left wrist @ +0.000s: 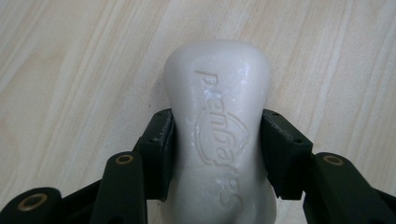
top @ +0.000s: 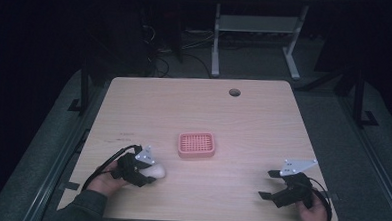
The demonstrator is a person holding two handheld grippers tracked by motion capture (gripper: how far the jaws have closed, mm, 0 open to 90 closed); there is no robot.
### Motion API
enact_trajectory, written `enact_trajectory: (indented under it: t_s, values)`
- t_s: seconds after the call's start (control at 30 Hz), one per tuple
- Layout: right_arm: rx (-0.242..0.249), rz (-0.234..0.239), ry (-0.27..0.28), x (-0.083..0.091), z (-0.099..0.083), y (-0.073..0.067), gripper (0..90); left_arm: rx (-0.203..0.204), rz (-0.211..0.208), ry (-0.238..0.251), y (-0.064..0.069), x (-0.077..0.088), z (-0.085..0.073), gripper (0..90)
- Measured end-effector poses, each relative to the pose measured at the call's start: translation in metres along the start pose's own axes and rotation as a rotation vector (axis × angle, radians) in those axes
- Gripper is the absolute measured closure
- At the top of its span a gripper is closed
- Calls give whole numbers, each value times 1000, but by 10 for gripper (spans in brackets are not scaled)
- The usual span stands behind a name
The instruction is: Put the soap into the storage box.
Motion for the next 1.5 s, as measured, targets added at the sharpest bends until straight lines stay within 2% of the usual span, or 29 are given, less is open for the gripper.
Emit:
enact_trajectory:
  t_s: [0.37,0.97,1.0,1.27,1.5]
  values:
    - [0,-5,3,2,0,-1,141,5,6,31,-2,6,1,492]
    - [-8,-13,11,3,-3,-1,142,1,8,33,-3,11,3,492]
    - [-10,-15,15,4,-3,-1,142,5,-3,30,-2,11,4,492]
    - [-16,-24,26,6,-3,-3,142,-26,-10,24,-2,8,16,492]
    - [-23,-22,33,7,-4,-3,142,-25,-13,39,-5,9,23,492]
Point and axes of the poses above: each handheld gripper's, and its own axes: x roughly backward along the jaws, z roughly out of its top, y roughly to its right, the point moved 7 cm from there along -x, roughly forward along the jaws, and after that the axes turned 10 degrees about z, right-handed, at the moved point
